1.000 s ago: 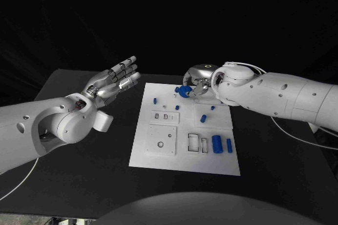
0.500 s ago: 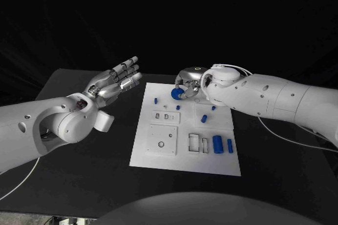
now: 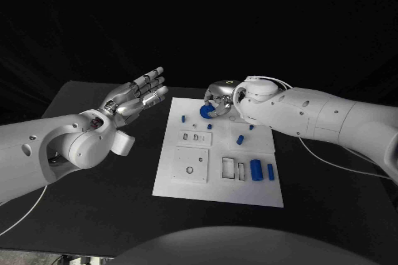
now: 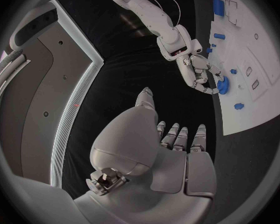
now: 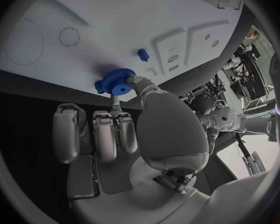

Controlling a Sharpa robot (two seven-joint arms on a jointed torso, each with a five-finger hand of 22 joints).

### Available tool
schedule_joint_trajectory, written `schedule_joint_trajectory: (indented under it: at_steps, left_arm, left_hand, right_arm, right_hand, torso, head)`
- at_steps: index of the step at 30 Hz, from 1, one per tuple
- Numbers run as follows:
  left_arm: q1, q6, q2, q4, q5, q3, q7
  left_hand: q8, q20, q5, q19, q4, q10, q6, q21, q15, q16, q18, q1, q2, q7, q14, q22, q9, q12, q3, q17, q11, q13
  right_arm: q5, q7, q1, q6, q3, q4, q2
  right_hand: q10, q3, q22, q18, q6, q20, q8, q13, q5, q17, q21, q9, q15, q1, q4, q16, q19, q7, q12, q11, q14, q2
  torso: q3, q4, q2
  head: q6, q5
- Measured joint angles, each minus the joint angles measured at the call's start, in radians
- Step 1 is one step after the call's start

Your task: Assemble the parts on the task board

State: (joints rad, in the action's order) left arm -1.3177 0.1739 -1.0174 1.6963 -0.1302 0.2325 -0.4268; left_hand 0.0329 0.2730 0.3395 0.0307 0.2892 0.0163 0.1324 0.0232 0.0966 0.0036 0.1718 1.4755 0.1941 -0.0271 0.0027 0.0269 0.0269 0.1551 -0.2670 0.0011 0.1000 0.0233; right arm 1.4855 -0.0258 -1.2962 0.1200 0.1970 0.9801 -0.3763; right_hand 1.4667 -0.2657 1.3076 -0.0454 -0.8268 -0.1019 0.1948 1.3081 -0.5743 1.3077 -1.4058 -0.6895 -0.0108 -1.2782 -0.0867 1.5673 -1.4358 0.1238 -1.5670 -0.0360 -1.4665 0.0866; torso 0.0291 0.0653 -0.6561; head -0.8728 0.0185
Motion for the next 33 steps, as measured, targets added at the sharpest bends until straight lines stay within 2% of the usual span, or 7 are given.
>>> schedule_joint_trajectory:
  at_steps: [7, 9, 13, 15, 24, 29, 33]
  left_arm:
    - [0.0, 0.0, 0.0, 0.0, 0.0, 0.0, 0.001]
    - [0.0, 0.0, 0.002, -0.002, 0.0, 0.0, 0.001]
    - [0.0, -0.001, 0.006, -0.007, -0.001, 0.0, 0.001]
    - [0.001, -0.001, 0.006, -0.009, -0.001, 0.0, 0.001]
    - [0.003, -0.002, 0.005, -0.012, -0.001, 0.0, 0.002]
    - [0.003, -0.002, 0.004, -0.011, -0.001, 0.0, 0.002]
    - [0.003, -0.002, 0.002, -0.011, -0.002, 0.0, 0.002]
  left_hand:
    - [0.004, 0.0, 0.004, 0.0, 0.0, 0.0, 0.004, 0.0, 0.0, 0.0, 0.0, 0.005, -0.001, 0.004, 0.0, 0.0, 0.0, 0.0, 0.0, 0.0, 0.0, 0.0]
    - [0.004, 0.0, 0.004, 0.0, 0.0, 0.0, 0.004, 0.0, 0.0, 0.0, 0.0, 0.006, -0.002, 0.004, 0.0, 0.0, 0.0, 0.004, 0.0, 0.0, 0.0, 0.0]
    - [0.004, 0.003, 0.009, -0.003, -0.003, 0.0, 0.004, 0.0, 0.0, 0.0, 0.0, 0.008, 0.0, 0.004, 0.0, 0.0, 0.0, 0.004, 0.003, 0.0, 0.0, 0.0]
    - [0.004, 0.004, 0.009, -0.004, -0.003, 0.0, 0.009, 0.0, 0.0, 0.0, 0.0, 0.013, -0.001, 0.009, 0.0, 0.0, 0.0, 0.004, 0.003, 0.0, 0.0, 0.0]
    - [0.004, 0.004, 0.015, -0.004, -0.003, 0.0, 0.011, 0.0, 0.0, 0.0, 0.0, 0.018, 0.002, 0.018, 0.0, 0.0, 0.0, 0.004, 0.003, 0.0, 0.0, 0.0]
    - [0.004, 0.004, 0.019, -0.004, -0.003, 0.0, 0.011, 0.0, 0.0, 0.0, 0.0, 0.022, -0.002, 0.018, 0.0, 0.0, 0.0, 0.004, 0.003, 0.0, 0.0, 0.0]
    - [0.004, 0.004, 0.019, -0.004, -0.003, 0.0, 0.011, 0.0, 0.0, 0.0, 0.0, 0.022, -0.002, 0.018, 0.0, 0.0, 0.0, 0.004, 0.003, 0.0, 0.0, 0.0]
  right_arm:
    - [-0.003, 0.003, 0.001, -0.002, -0.001, -0.013, 0.009]
    - [-0.004, 0.004, 0.001, -0.003, -0.001, -0.015, 0.011]
    - [-0.006, 0.004, 0.004, -0.009, 0.0, -0.015, 0.011]
    - [-0.007, 0.004, 0.005, -0.012, 0.0, -0.016, 0.011]
    - [-0.01, 0.004, 0.005, -0.021, 0.0, -0.02, 0.01]
    - [-0.011, 0.006, 0.007, -0.014, 0.0, -0.014, 0.002]
    - [-0.016, 0.019, 0.006, 0.015, 0.0, 0.008, -0.023]
  right_hand:
    - [0.0, -0.015, 0.0, 0.0, 0.0, -0.007, -0.031, 0.0, 0.004, 0.0, 0.011, 0.004, 0.0, 0.005, 0.001, 0.0, 0.007, 0.0, 0.0, 0.0, 0.0, 0.005]
    - [-0.001, -0.022, 0.0, 0.0, 0.005, -0.007, -0.047, 0.0, 0.005, 0.0, 0.013, 0.024, 0.0, 0.009, -0.001, 0.0, 0.007, 0.004, 0.0, -0.006, 0.0, 0.009]
    - [-0.003, -0.033, 0.0, 0.0, 0.067, -0.011, -0.114, 0.0, 0.041, 0.0, 0.022, 0.083, 0.007, 0.017, -0.001, 0.0, 0.018, 0.015, 0.0, -0.012, 0.0, 0.01]
    - [0.001, -0.036, 0.0, 0.0, 0.105, -0.014, -0.131, 0.0, 0.061, 0.0, 0.025, 0.118, 0.014, 0.017, 0.002, 0.0, 0.021, 0.018, 0.0, -0.015, 0.0, 0.01]
    - [0.001, -0.034, 0.0, 0.0, 0.156, -0.018, -0.132, 0.0, 0.114, 0.0, 0.033, 0.2, 0.014, 0.023, 0.007, 0.0, 0.025, 0.018, 0.0, -0.015, 0.0, 0.008]
    - [0.001, -0.031, 0.0, 0.0, 0.163, -0.018, -0.132, 0.0, 0.128, 0.0, 0.037, 0.224, 0.014, 0.023, 0.01, 0.0, 0.025, 0.016, 0.0, -0.015, 0.0, 0.008]
    - [0.001, -0.006, 0.0, 0.0, 0.158, -0.018, -0.132, 0.0, 0.241, 0.0, 0.037, 0.251, 0.014, 0.04, -0.005, 0.0, 0.025, 0.011, 0.0, -0.015, 0.0, 0.002]
  torso:
    - [0.0, -0.0002, 0.0]
    - [0.0, -0.0002, 0.0]
    - [0.0007, -0.0004, -0.001]
    - [0.0007, -0.0002, -0.001]
    - [0.0007, 0.0003, -0.001]
    - [-0.0003, 0.0002, 0.0]
    - [-0.0003, -0.0012, 0.0]
  head:
    - [0.0, 0.0]
    - [0.0, 0.0]
    - [0.0, 0.003]
    - [0.0, 0.004]
    - [0.0, -0.001]
    - [0.0, -0.004]
    - [0.0, -0.005]
